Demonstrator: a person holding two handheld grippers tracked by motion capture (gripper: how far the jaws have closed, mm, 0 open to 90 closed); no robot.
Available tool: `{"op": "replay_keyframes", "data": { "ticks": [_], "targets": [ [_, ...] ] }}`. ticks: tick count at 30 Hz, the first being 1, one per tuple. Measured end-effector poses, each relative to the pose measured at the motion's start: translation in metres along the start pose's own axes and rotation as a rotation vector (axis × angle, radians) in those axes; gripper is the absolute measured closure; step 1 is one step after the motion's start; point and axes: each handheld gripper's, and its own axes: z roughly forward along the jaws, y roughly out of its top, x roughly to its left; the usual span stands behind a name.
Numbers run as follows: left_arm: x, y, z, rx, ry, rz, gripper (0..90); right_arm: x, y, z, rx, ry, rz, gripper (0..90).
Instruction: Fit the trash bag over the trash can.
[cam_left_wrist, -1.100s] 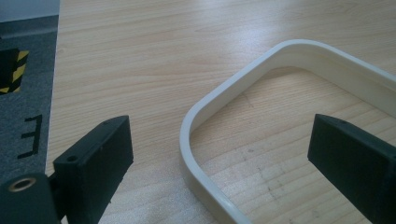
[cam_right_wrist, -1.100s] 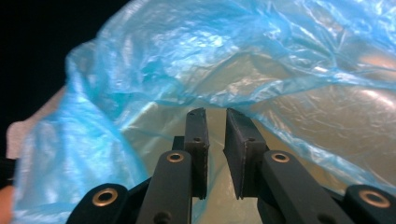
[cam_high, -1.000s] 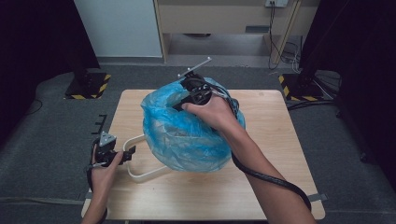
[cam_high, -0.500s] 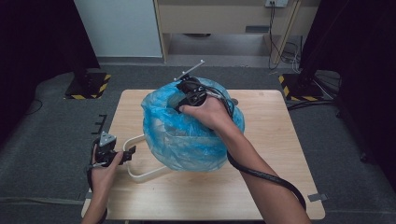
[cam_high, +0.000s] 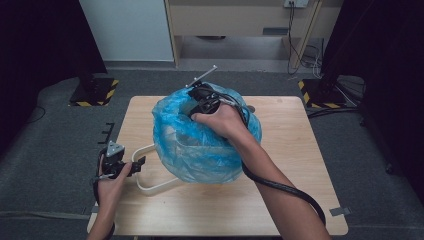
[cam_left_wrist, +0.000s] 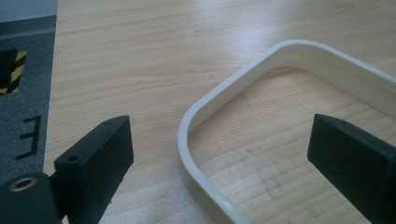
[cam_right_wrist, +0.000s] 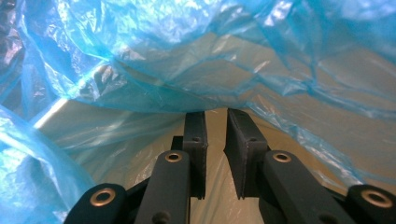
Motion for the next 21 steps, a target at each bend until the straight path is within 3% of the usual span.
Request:
{"op": "replay_keyframes", "data": {
  "ticks": [12,21],
  "targets": [
    [0.0,0.0,0.0,0.0,0.0,0.0,6.1,-0.002,0.0,-0.015,-0.022,0.055,0.018,79.3],
    [0.0,0.0,0.0,0.003,-0.004,0.002,6.1,0.004,-0.003,-0.003,0.051,0.072,0.004,78.2]
  ]
}}
